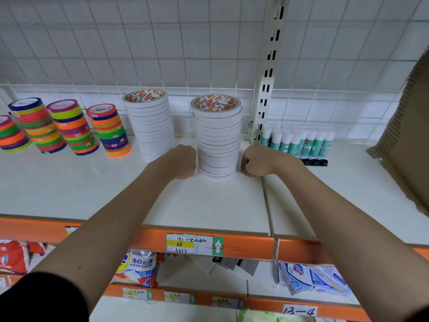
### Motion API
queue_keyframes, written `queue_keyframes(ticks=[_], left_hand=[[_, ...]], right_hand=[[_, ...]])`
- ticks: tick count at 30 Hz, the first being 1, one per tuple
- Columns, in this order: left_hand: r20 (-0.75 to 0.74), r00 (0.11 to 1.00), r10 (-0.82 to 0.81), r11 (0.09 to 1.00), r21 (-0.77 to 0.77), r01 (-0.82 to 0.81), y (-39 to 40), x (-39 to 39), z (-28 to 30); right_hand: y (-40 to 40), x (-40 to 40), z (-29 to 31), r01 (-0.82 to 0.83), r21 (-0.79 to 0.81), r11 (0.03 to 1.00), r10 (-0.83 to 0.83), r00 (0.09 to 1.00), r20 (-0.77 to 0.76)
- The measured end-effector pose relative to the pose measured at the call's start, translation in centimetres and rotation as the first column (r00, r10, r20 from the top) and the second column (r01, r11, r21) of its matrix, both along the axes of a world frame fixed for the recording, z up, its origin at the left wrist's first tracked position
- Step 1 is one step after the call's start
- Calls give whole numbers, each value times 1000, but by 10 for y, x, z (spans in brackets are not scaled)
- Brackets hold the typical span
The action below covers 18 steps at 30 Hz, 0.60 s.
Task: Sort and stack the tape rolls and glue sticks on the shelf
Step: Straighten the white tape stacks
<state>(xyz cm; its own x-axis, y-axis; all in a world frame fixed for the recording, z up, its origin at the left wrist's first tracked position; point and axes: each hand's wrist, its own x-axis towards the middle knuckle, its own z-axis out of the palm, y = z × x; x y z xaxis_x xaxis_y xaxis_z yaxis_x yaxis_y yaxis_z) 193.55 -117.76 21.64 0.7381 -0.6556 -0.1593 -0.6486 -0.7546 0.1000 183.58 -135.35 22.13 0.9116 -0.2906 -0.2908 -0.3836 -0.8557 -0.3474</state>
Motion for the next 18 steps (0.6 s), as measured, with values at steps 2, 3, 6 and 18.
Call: queue_keyframes(ticks=[2, 3, 6, 18], left_hand=[[-29, 999, -17, 1000, 24, 17, 1, 0, 1], [-40, 999, -37, 999, 15, 38, 0, -2, 3], [-33, 998, -61, 996, -66, 59, -1, -12, 3], [-52, 999, 5, 1000, -2, -5, 7, 3, 11]], right_hand=[[1, 1, 2, 1, -17, 1000, -1, 1000, -2], [2, 1, 2, -9, -24, 1000, 9, 1000, 2], [6, 2, 2, -41, -52, 998, 41, 999, 6], [-4, 3, 16, -42, -33, 999, 40, 998, -56]])
